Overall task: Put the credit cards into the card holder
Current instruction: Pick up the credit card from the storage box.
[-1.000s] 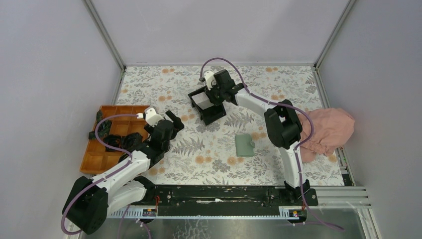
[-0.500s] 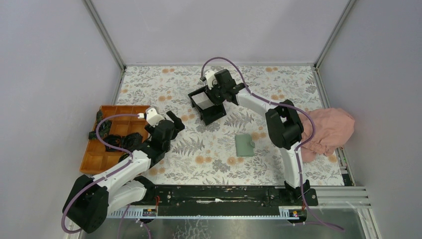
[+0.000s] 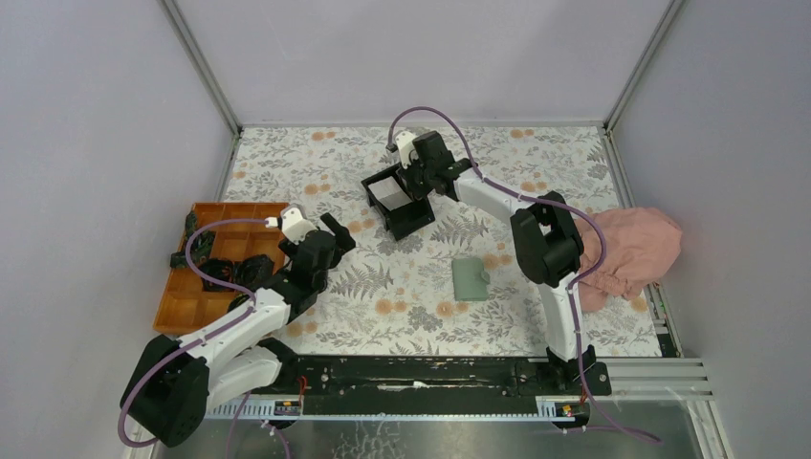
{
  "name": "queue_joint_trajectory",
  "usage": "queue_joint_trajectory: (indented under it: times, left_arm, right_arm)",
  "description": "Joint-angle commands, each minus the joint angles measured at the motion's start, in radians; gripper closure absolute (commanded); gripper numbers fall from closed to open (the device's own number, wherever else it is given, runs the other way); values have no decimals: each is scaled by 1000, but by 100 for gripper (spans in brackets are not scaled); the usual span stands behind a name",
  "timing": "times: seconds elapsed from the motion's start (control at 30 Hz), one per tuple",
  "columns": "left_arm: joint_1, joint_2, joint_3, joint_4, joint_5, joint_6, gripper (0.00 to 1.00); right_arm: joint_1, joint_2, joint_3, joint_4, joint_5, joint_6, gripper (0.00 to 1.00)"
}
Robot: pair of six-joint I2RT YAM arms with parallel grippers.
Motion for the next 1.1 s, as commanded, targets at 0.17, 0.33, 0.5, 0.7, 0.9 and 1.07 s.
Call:
queue_joint_trajectory:
  times: [0.17, 0.33, 0.5, 0.7, 0.9, 1.07]
  left_arm:
    - [-9, 8, 35, 55, -29, 11, 5]
    - [-8, 2, 48, 69, -24, 39, 4]
    - [-9, -24, 60, 133, 22, 109, 3]
    - [-7, -79, 153, 76, 160, 77, 0]
    - [-7, -135, 223, 72, 431, 86, 0]
    - [-7, -196, 157, 217, 677, 151, 2]
  right_arm:
    - [0, -19, 76, 20, -1, 34, 100]
    - [13, -124, 11, 54, 43, 49, 100]
    - [35, -274, -64, 61, 110, 54, 100]
    - [101, -500, -233, 51, 158, 72, 100]
    - [128, -761, -426, 2, 44, 193, 100]
    - [128, -951, -568, -43, -54, 289, 100]
